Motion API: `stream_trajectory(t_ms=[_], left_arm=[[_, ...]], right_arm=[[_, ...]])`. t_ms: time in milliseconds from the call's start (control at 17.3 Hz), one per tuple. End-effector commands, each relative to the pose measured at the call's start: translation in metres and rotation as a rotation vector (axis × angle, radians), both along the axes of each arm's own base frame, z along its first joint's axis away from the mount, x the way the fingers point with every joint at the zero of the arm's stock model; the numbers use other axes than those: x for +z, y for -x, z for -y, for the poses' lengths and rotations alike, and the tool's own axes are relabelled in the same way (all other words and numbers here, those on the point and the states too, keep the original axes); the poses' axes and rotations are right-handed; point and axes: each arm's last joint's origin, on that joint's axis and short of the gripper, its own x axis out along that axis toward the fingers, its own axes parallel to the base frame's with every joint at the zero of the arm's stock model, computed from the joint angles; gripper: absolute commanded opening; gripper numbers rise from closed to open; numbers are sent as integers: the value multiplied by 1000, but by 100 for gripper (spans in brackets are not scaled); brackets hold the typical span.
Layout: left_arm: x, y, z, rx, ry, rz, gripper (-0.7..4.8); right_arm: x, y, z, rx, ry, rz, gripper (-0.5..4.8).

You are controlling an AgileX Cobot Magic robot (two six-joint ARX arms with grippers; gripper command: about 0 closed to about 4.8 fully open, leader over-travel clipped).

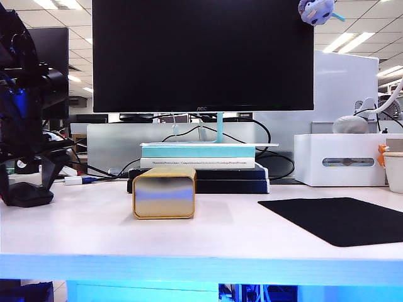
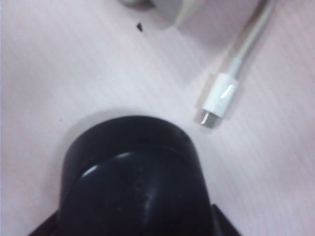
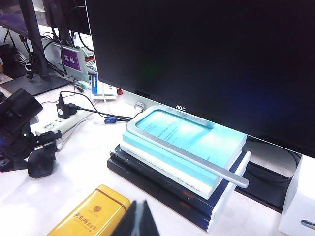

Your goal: Place the black mouse on the black mouse pad.

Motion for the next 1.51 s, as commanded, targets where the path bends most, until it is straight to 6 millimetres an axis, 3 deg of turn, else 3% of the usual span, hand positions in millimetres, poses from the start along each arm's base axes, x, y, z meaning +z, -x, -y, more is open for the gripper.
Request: stream_trajectory(t_ms=[58,290,522,753,985,1217,1507], left_arm=[[-6,1,0,3,7,-19,326],[-5,-1,1,-14,43,2,327],[5,-6,5,-262,73,5,327],[41,-16,11,-541,-17,10,327],[97,-24,27,-812,-105,99,327],[149,-21,59,-985,-85,243,327],[184,-4,122,-1238,-46,417,327]], right_arm=[[4,1,0,2,-4,28,-2],[4,1,0,2,-5,27,-2],[4,1,0,2,-4,27,-2],[4,1,0,1,-4,26,-2],[4,1,0,-1,-4,26,-2],[4,1,0,-2,-4,25,-2],[4,1,0,-1,-4,26,-2]])
